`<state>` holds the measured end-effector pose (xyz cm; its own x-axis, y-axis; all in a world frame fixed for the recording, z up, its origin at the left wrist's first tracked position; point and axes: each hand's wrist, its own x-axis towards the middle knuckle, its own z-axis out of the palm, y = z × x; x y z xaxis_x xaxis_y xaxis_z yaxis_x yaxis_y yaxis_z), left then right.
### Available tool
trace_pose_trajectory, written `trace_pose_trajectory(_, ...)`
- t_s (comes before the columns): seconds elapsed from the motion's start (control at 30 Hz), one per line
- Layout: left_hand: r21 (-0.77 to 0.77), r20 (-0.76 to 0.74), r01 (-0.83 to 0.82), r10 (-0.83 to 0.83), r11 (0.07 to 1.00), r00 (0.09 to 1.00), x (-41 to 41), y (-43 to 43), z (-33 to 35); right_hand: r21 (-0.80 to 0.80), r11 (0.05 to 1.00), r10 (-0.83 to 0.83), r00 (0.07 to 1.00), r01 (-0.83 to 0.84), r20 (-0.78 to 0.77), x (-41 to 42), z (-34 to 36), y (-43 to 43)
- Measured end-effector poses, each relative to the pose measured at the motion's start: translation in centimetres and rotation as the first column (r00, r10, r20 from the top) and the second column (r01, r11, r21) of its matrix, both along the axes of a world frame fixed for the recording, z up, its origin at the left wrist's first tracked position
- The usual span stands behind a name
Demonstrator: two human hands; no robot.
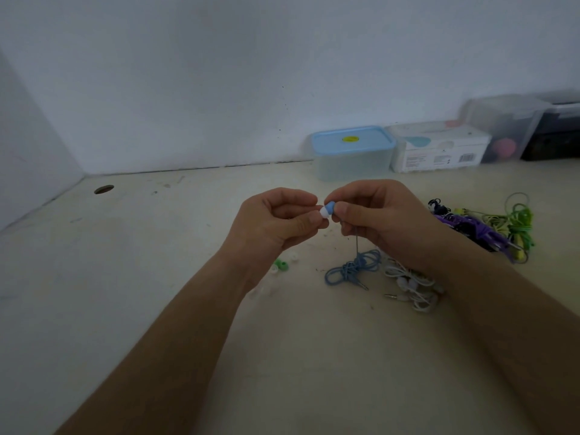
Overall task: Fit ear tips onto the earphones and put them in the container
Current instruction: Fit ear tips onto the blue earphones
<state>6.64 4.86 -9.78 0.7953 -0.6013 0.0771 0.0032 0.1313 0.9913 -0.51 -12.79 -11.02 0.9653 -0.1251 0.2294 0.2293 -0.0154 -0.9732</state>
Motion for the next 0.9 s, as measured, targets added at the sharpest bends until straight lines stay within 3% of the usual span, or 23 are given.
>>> trace_pose_trajectory(0.43, -0.028, -0.018, -0.048, 0.047, 0.998, 0.999, 0.16, -0.3, -0.51, -0.071, 0.993, -0.095, 0.994, 0.099, 0.055, 0.26, -0.26, 0.3)
trace_pose_trajectory(0.7, -0.091, -0.095, -0.011, 0.002, 0.996, 0.995, 0.0, -0.43, -0.4, 0.053, 0.998, -0.022, 1.0, 0.021, 0.021, 0.16, -0.11, 0.02)
trace_pose_trajectory(0.9, -0.078, -0.088, -0.023, 0.017, 0.997, 0.996, 0.07, -0.44, -0.54, -0.026, 0.998, -0.06, 0.997, 0.061, 0.041, 0.19, -0.35, 0.03)
